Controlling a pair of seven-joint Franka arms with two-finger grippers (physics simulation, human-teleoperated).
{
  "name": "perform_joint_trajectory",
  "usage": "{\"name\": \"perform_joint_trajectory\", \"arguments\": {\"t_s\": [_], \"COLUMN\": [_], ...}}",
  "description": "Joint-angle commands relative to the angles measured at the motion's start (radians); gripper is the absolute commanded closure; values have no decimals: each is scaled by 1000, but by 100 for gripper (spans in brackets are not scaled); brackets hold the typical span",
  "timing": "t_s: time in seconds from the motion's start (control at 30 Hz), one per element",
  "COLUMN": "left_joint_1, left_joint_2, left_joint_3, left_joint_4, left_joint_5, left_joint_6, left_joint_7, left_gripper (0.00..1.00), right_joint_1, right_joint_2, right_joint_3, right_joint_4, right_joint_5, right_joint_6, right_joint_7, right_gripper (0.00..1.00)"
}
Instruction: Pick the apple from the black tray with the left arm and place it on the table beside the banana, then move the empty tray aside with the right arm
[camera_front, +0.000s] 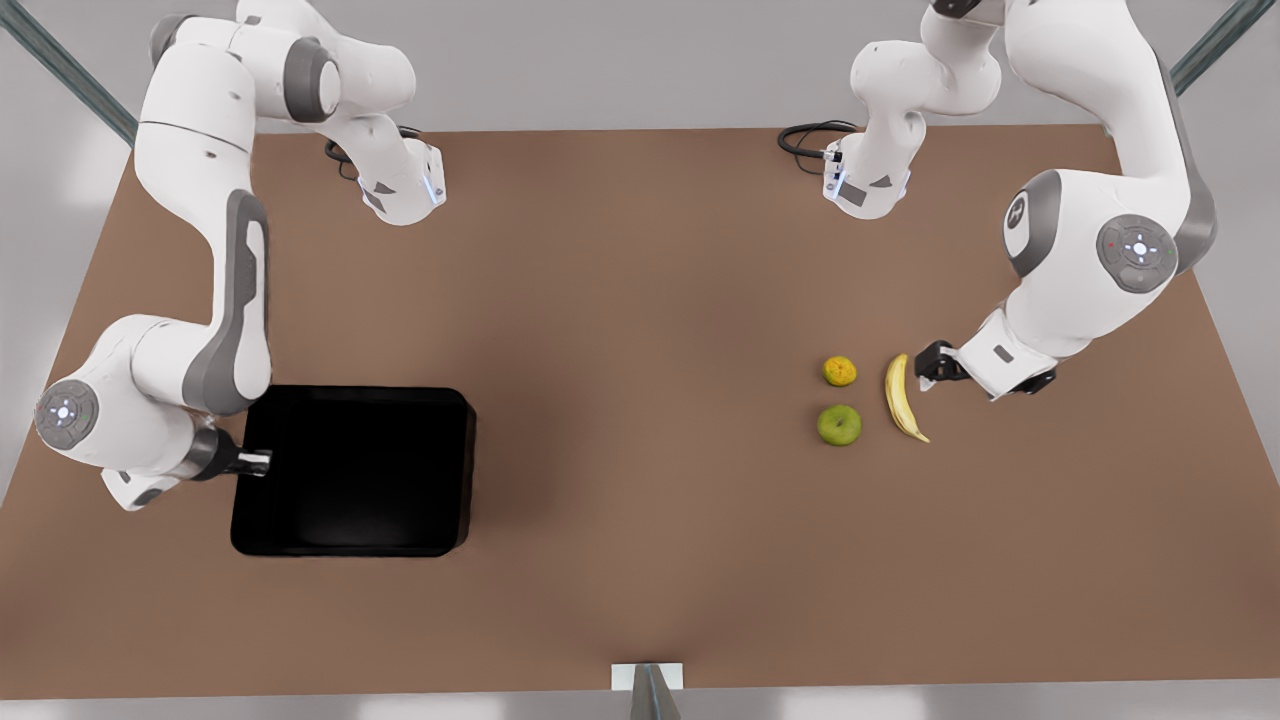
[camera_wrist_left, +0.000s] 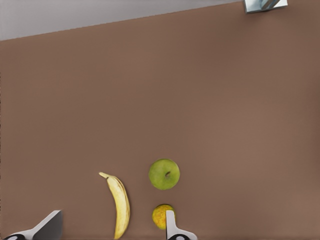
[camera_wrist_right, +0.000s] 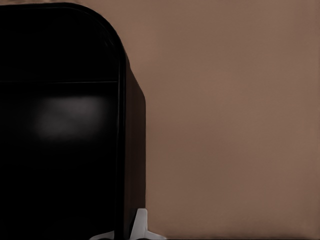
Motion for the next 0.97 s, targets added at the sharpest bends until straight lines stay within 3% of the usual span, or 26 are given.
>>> {"name": "perform_joint_trajectory", "arguments": {"t_s": [0.0,0.27,0.33,0.4,0.43,0.5,0.6,0.63,0.7,0.93], "left_joint_1": [-1,-1,-1,-3,-3,-6,0,3,0,2], "left_joint_2": [0,6,10,10,10,18,33,33,33,33], "left_joint_3": [0,0,0,0,-1,-5,-5,0,0,0], "left_joint_4": [1,4,4,4,6,32,39,41,41,41], "left_joint_5": [15,21,80,80,77,90,72,69,70,70], "left_joint_6": [-2,3,3,0,0,3,3,3,3,3], "left_joint_7": [0,-9,-7,-9,2,46,63,69,65,63], "left_gripper": [0,0,0,0,0,0,0,0,0,0], "right_joint_1": [-19,-91,-96,-96,-96,-88,-74,-80,-212,-214], "right_joint_2": [31,229,237,234,231,162,103,67,27,2], "right_joint_3": [-3,8,11,12,12,43,152,222,476,479], "right_joint_4": [1,75,75,76,87,102,280,280,280,280], "right_joint_5": [39,38,36,39,42,85,53,-23,-238,-247], "right_joint_6": [-75,119,126,126,126,83,-131,-131,-120,-134], "right_joint_7": [-647,-647,-653,-642,-633,-552,-318,-256,-144,-75], "right_gripper": [92,90,80,19,0,0,0,0,0,0]}}
